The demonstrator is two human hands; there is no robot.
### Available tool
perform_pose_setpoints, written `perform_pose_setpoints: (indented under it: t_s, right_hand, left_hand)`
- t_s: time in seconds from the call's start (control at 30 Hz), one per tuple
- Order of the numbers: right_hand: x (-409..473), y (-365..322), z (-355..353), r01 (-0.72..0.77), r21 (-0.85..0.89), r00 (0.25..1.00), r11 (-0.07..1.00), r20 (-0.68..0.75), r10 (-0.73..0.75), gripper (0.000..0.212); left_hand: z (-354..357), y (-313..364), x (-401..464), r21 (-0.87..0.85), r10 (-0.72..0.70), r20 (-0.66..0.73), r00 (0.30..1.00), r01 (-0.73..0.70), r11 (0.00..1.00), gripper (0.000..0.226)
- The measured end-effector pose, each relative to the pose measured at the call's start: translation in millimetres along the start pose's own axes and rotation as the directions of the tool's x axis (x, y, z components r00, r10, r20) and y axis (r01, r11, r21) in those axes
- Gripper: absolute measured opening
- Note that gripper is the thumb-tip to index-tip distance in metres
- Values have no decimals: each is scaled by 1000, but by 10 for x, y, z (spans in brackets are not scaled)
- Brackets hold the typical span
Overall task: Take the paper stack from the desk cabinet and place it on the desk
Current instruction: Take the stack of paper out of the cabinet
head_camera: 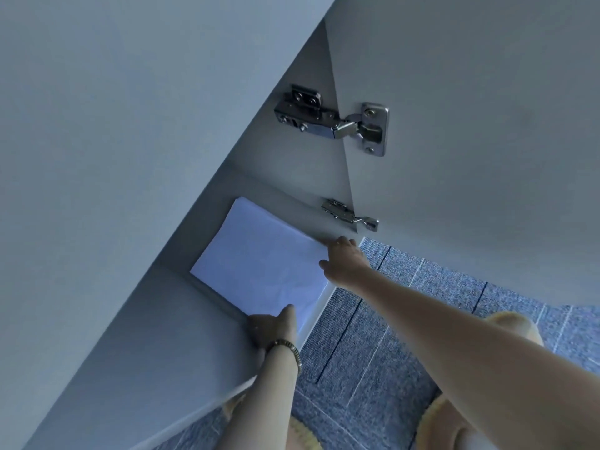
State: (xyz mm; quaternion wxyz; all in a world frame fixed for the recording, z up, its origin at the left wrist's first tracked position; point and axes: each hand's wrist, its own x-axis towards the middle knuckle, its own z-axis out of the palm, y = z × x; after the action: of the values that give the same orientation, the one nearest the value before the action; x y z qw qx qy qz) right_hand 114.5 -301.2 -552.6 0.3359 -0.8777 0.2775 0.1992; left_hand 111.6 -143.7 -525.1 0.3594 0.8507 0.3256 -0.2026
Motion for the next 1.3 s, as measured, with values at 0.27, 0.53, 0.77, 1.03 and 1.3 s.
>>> perform_pose_setpoints:
  t_s: [0.27,0.53,0.77,1.03,1.3]
  right_hand:
    - [-386,557,-79,-155,171,987,973,59,147,32]
    - [-306,714,-7,-177,356,981,918,144,133,43]
    - [-255,755,-92,-239,290,944,927,292,152,25]
    - [-302,862,-109,-271,444,910,854,408,77,45]
    - [-702,680,-319,-172,392,948,904,316,43,49]
  left_hand:
    - [94,-329,-546,-82,-26,21,999,27,996,75]
    - [288,-664,-551,-127,-99,-2,995,98,987,80]
    - [134,-670,-446,-323,-247,123,961,274,906,46]
    - [97,-802,-433,-370,-119,581,805,392,842,44]
    - [-134,-719,-652,-388,-32,483,875,247,888,39]
